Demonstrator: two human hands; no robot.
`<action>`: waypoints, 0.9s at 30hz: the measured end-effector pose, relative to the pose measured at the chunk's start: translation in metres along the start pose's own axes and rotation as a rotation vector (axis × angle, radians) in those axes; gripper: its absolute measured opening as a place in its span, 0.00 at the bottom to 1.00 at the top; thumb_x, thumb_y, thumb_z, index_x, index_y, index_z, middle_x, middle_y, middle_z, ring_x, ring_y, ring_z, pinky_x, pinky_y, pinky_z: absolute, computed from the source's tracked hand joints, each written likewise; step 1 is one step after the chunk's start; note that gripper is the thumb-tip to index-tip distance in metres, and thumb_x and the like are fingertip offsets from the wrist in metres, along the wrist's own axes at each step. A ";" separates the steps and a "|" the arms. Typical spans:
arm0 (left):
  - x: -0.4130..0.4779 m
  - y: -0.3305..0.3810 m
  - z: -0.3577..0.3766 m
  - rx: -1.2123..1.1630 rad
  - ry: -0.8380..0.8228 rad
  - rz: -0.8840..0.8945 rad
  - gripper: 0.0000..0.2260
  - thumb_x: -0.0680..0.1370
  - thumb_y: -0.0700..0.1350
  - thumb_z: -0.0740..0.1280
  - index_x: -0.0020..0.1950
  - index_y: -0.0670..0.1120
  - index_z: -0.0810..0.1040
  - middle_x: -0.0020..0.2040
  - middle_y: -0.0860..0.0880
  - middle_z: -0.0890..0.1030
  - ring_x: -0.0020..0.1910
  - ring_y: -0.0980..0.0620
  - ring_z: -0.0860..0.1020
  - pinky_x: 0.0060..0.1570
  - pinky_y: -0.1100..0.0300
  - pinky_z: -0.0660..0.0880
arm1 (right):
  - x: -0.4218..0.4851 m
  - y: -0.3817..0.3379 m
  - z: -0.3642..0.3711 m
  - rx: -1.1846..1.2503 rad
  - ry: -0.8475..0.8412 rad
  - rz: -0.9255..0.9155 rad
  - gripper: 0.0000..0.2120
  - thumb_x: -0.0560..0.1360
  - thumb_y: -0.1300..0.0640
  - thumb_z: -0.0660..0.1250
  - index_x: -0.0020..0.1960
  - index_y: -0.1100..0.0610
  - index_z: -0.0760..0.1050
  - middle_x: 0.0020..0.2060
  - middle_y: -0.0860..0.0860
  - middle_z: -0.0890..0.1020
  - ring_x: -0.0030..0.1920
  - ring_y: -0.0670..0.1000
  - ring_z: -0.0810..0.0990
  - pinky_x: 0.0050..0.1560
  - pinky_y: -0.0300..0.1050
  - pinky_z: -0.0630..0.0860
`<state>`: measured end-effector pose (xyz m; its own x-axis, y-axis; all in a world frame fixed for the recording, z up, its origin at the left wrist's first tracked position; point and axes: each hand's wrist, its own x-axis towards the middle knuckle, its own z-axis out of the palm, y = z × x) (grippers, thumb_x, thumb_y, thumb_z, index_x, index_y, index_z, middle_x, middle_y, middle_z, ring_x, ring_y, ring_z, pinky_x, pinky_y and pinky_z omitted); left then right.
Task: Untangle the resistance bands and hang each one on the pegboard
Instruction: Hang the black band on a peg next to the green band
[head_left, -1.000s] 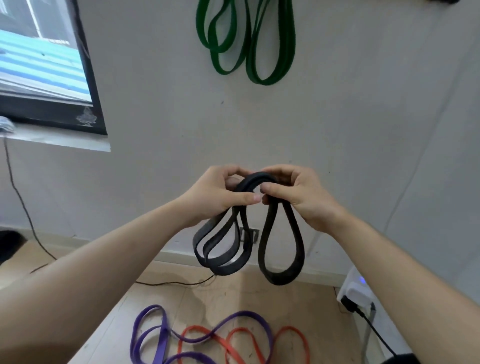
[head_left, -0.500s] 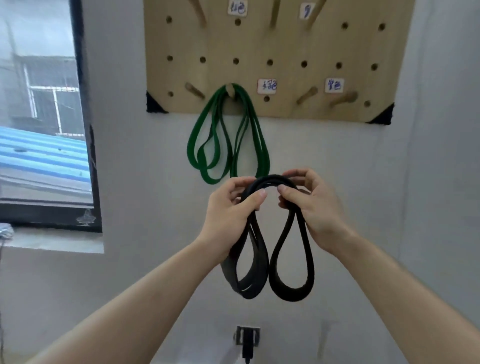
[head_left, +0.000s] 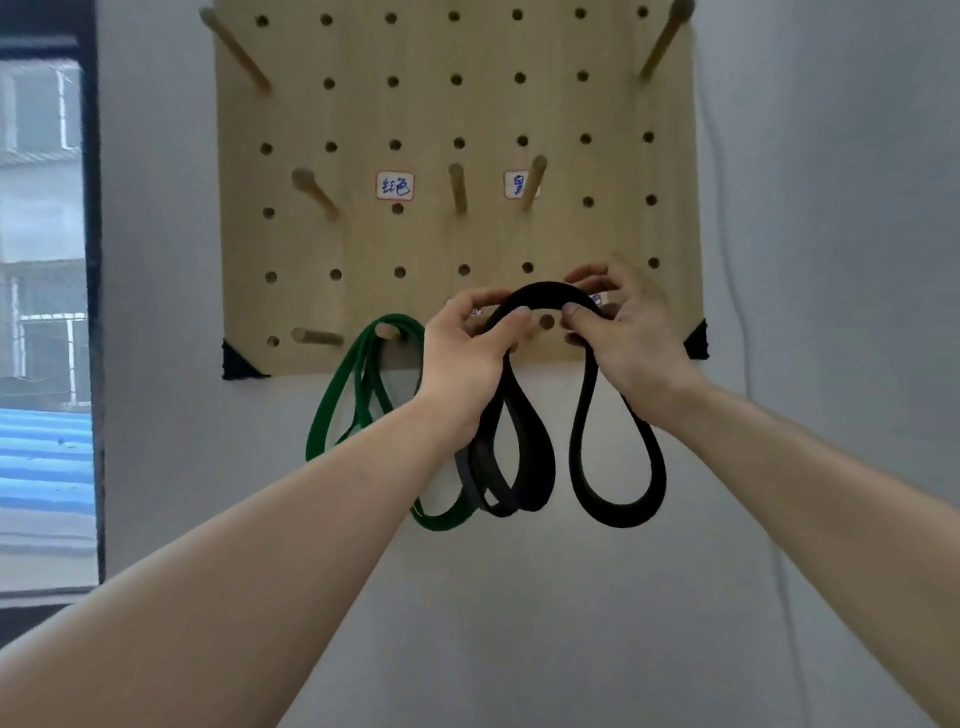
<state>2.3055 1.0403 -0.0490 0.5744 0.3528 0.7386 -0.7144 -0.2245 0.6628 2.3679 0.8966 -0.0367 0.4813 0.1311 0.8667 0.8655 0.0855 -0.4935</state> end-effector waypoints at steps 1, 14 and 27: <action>0.008 -0.001 0.003 0.012 0.006 0.004 0.08 0.77 0.42 0.74 0.56 0.49 0.81 0.45 0.47 0.85 0.41 0.53 0.81 0.52 0.55 0.80 | 0.006 0.002 0.000 -0.043 0.008 -0.015 0.09 0.79 0.62 0.66 0.55 0.51 0.75 0.49 0.48 0.80 0.48 0.53 0.83 0.51 0.54 0.83; 0.026 -0.042 0.005 0.515 -0.060 0.411 0.12 0.80 0.42 0.69 0.64 0.50 0.78 0.54 0.55 0.81 0.55 0.56 0.80 0.56 0.57 0.78 | -0.017 0.062 0.014 -0.564 0.074 -0.275 0.25 0.75 0.65 0.69 0.70 0.51 0.72 0.62 0.49 0.78 0.63 0.53 0.73 0.59 0.46 0.74; 0.040 -0.062 -0.007 0.930 -0.092 0.531 0.21 0.81 0.41 0.68 0.74 0.53 0.74 0.61 0.52 0.81 0.59 0.51 0.78 0.58 0.57 0.75 | -0.001 0.092 0.023 -0.460 -0.023 -0.185 0.32 0.71 0.68 0.72 0.72 0.53 0.71 0.63 0.47 0.80 0.61 0.50 0.77 0.61 0.51 0.77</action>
<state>2.3693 1.0745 -0.0614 0.3360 -0.0547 0.9403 -0.3192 -0.9458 0.0590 2.4438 0.9268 -0.0846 0.3150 0.1772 0.9324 0.9103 -0.3344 -0.2440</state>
